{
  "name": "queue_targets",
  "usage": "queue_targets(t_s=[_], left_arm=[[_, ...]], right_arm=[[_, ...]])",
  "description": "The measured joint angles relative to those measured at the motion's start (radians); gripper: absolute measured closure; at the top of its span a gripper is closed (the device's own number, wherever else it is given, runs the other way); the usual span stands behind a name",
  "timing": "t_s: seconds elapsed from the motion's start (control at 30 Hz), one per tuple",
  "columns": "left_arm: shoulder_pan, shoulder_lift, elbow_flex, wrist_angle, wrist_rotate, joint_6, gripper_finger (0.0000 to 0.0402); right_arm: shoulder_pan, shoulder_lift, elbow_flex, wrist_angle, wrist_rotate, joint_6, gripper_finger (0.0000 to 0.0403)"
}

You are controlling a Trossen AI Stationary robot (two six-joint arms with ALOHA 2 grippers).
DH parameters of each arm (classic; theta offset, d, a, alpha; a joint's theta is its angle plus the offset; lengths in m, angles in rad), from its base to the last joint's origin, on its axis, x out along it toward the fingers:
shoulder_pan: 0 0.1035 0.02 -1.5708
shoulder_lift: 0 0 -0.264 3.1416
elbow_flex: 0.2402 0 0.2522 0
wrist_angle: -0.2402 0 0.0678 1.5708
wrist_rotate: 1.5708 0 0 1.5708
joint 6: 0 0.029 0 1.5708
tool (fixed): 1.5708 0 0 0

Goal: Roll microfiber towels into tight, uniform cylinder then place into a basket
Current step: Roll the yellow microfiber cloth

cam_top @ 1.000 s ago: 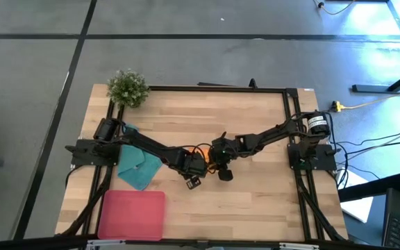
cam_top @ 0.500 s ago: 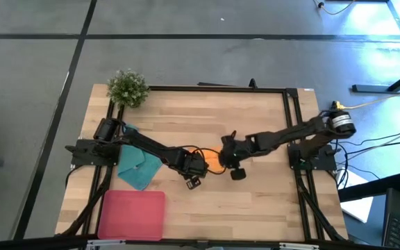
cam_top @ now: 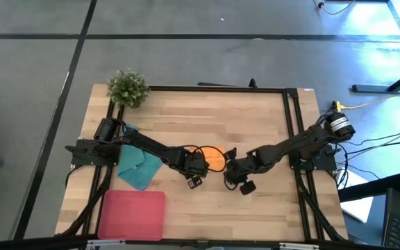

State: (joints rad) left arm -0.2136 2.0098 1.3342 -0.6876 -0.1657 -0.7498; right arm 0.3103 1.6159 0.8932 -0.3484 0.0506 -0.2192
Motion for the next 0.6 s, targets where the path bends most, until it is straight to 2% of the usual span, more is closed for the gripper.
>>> queue_targets(t_s=[0.17,0.27,0.43,0.6], left_arm=[[0.000,0.000,0.000,0.000,0.001,-0.003,0.0321],[0.000,0.000,0.000,0.000,0.001,-0.003,0.0321],[0.000,0.000,0.000,0.000,0.002,-0.003,0.0321],[0.000,0.000,0.000,0.001,0.002,-0.003,0.0321]], right_arm=[[-0.005,0.058,0.000,0.009,0.037,-0.005,0.0276],[-0.006,0.073,0.000,0.005,0.081,-0.034,0.0254],[-0.006,0.075,0.000,0.009,0.089,-0.057,0.0209],[-0.006,0.075,0.000,0.015,0.172,-0.053,0.0180]])
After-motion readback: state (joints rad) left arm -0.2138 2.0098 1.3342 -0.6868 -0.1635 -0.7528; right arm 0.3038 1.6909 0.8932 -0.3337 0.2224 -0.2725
